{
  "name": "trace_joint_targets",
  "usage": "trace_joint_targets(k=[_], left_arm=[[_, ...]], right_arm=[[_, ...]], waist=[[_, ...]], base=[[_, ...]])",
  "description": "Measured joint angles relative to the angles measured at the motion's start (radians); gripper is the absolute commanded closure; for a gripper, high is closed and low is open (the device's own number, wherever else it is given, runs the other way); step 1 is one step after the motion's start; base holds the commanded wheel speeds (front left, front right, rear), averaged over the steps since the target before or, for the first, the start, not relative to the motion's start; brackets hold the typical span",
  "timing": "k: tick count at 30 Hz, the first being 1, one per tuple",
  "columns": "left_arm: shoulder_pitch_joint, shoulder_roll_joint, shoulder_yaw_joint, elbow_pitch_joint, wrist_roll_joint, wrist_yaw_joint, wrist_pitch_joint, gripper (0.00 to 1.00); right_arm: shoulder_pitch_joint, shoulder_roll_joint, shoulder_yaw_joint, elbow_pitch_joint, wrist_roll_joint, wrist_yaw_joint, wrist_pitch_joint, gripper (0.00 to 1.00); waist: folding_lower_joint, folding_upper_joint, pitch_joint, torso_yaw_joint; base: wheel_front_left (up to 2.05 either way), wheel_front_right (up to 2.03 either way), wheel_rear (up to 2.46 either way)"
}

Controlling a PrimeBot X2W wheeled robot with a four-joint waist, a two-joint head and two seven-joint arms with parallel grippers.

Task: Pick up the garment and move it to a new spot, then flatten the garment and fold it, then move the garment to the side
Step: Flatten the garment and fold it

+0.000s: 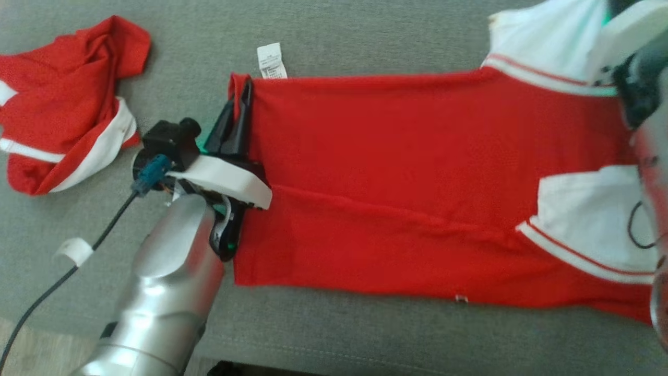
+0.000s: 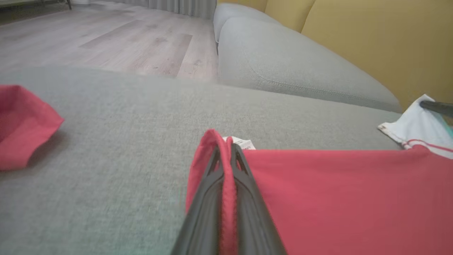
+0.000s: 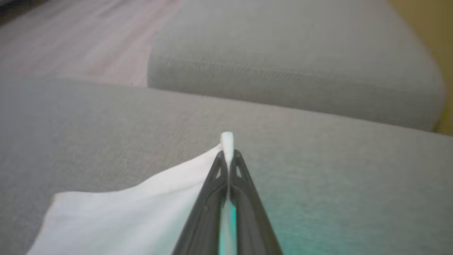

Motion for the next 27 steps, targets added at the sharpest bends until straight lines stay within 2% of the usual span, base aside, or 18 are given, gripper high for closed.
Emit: trace_joint_targets(k=[3, 7, 15, 18, 27], left_arm=[[-0.004, 0.008, 0.021, -0.029, 0.028, 0.0, 0.0, 1.0], [-0.011, 0.027, 0.032, -0.063, 0.063, 0.0, 0.0, 1.0], [0.02, 0.062, 0.062, -0.152, 0.125, 0.0, 0.0, 1.0], [0.091, 0.076, 0.074, -0.174, 0.143, 0.0, 0.0, 1.0], [0.31, 0.097, 0.12, -0.18, 0.17, 0.0, 0.0, 0.98]], right_arm=[[-0.005, -0.015, -0.06, -0.011, -0.043, 0.0, -0.123, 1.0], [-0.018, 0.001, -0.119, -0.01, -0.071, 0.0, -0.241, 1.0], [0.014, 0.064, -0.142, -0.011, -0.042, 0.0, -0.325, 1.0], [0.101, 0.082, -0.121, -0.05, 0.02, 0.0, -0.33, 1.0], [0.534, 0.121, -0.059, -0.318, 0.253, 0.0, -0.33, 1.0]], waist=[[-0.0001, 0.0, -0.005, -0.02], [-0.0001, 0.0, -0.021, -0.052], [-0.0001, 0.0, -0.08, -0.123], [-0.0002, 0.0, -0.112, -0.146], [-0.0003, 0.0, -0.199, -0.209]], base=[[0.0, 0.0, 0.0], [0.0, 0.0, 0.0], [0.0, 0.0, 0.0], [0.0, 0.0, 0.0], [0.0, 0.0, 0.0]])
